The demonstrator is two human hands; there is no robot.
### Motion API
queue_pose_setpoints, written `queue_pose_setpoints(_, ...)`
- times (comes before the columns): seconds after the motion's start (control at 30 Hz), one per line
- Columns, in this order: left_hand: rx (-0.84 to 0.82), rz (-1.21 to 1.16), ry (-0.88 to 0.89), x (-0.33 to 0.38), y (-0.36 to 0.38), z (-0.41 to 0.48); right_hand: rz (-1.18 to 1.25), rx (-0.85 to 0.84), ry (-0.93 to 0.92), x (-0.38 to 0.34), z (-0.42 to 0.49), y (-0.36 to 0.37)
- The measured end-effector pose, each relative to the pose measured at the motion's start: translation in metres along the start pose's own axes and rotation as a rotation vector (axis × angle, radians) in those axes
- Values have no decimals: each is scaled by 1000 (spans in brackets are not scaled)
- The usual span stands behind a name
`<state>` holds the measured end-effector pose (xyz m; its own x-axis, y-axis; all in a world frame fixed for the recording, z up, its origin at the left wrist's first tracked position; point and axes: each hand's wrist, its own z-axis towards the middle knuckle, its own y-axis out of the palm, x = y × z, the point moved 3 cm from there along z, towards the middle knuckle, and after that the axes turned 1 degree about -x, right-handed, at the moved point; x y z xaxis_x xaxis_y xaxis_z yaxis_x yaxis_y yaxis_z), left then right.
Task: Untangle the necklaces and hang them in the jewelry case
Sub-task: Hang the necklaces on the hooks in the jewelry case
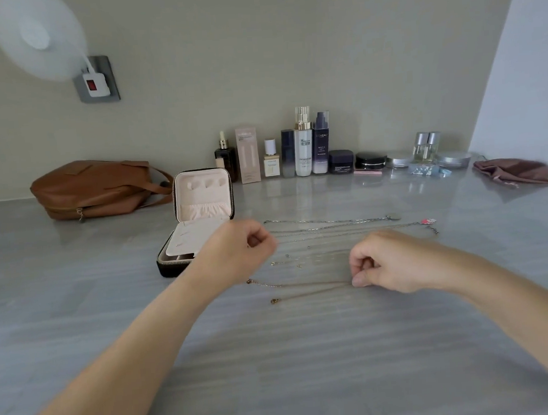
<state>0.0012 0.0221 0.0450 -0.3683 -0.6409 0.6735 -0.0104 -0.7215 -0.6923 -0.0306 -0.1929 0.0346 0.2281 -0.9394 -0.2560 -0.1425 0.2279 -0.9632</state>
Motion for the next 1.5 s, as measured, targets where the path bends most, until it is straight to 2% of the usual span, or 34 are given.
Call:
queue_pose_setpoints(0.1, -43, 12, 52, 8, 11, -5, -121, -59, -29, -6, -3, 1)
queue_pose_setpoints(0.17, -59, -22, 99, 15, 16, -8, -105, -79, -42, -10, -5, -1)
queue_pose_setpoints(0.23, -92, -186, 102, 22, 21, -10, 54, -66, -85, -18, -5, -5)
queue_pose_setpoints(0.37, -253, -595, -6, 26, 34, -13, 429, 6, -213, -39, 1, -18)
queue_pose_setpoints(0.47, -330, -793, -76, 27, 39, -16, 617, 79, -278, -53, 7, -28)
queue_pose_setpoints(0.53, -408, -909, -60, 30, 38, -15, 713, 141, -277, -59, 12, -35)
queue_pose_setpoints(0.63, -385, -1017, -59, 28, 32, -11, 868, 227, -263, -63, 20, -44)
queue_pose_setpoints(0.77, -312, -880, -158, 16, 17, -6, 1035, 300, -234, -61, 28, -49)
queue_pose_setpoints(0.9, -203, -576, -75, 6, -5, -1, 1129, 390, -169, -58, 39, -49)
queue_pose_setpoints(1.0, -105, -537, -84, 3, -26, 2, 1153, 394, -106, -59, 52, -42)
queue_pose_setpoints(1.1, 5, -595, -154, -5, -47, 6, 1079, 306, -38, -74, 67, -25)
queue_pose_setpoints(1.17, 103, -621, -199, -14, -62, 8, 932, 228, -65, -95, 75, -9)
queue_pose_setpoints(1.23, 194, -613, -235, -23, -75, 10, 652, 222, -193, -120, 81, 7)
queue_pose_setpoints(1.33, 276, -582, -264, -35, -87, 12, 132, 298, -436, -154, 86, 28)
queue_pose_setpoints(1.4, 277, -557, -277, -41, -90, 11, -96, 341, -454, -166, 89, 35)
queue_pose_setpoints(1.5, 254, -540, -282, -47, -91, 11, -59, 367, -421, -170, 90, 33)
